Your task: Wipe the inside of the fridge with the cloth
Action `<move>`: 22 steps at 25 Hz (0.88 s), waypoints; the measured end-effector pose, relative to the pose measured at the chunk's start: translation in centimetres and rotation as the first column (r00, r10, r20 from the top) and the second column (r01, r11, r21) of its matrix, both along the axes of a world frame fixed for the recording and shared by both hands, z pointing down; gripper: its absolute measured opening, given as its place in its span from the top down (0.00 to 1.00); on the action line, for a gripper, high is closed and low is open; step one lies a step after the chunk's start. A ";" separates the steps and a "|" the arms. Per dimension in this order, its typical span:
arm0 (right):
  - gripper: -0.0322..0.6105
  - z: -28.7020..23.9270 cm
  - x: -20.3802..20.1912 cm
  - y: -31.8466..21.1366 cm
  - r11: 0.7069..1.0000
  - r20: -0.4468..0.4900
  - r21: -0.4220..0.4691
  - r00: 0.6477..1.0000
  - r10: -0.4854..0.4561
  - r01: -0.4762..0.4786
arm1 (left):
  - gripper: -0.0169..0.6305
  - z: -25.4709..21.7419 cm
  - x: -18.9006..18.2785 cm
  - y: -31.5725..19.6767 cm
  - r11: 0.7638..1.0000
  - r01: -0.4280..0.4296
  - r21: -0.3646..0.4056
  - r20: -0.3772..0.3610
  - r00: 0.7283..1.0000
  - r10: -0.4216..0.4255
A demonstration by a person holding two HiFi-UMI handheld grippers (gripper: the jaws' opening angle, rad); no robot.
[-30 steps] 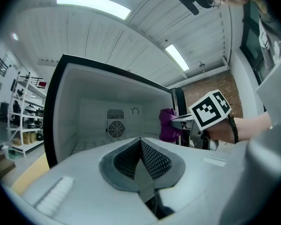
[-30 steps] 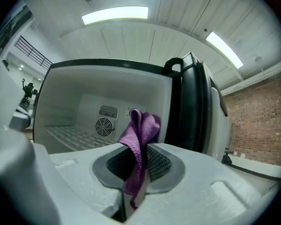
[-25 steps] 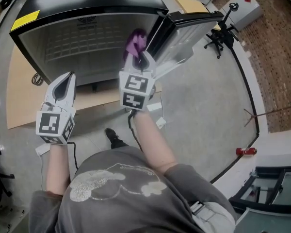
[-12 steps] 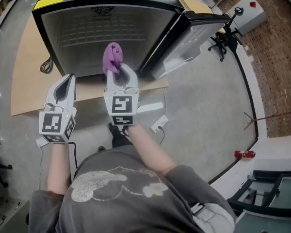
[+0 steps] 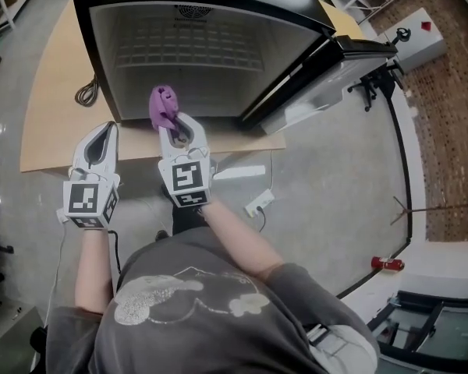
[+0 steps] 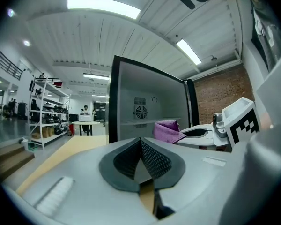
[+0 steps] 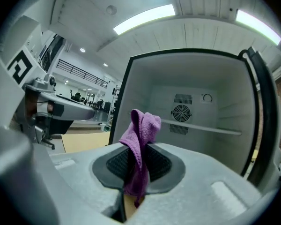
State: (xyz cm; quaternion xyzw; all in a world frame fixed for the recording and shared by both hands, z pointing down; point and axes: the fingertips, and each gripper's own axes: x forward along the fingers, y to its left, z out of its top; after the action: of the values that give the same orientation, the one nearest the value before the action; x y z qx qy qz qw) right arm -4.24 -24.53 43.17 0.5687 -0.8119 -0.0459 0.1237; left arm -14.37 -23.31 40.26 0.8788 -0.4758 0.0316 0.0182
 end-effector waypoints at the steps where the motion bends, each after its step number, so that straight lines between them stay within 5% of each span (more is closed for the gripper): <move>1: 0.88 0.7 -0.1 -0.9 1.000 -0.001 -0.004 1.000 -0.015 0.015 | 0.95 0.3 -0.3 -0.6 1.000 0.015 0.002 0.000 1.000 -0.015; 9: 0.88 5.1 -1.8 -7.1 0.990 -0.035 -0.042 0.990 -0.137 0.136 | 0.95 2.2 -2.6 -4.0 0.987 0.159 -0.007 0.004 0.987 -0.159; 22: 0.88 7.3 -5.5 -16.8 0.957 -0.086 -0.093 0.955 -0.284 0.276 | 0.95 3.2 -3.7 -9.2 0.964 0.258 -0.068 0.026 0.966 -0.257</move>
State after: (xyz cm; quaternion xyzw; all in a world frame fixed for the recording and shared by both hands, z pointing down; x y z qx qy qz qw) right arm -9.72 -41.31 50.49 0.4395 -0.8784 -0.0583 0.1785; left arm -18.12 -32.50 43.42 0.8080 -0.5848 0.0531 0.0491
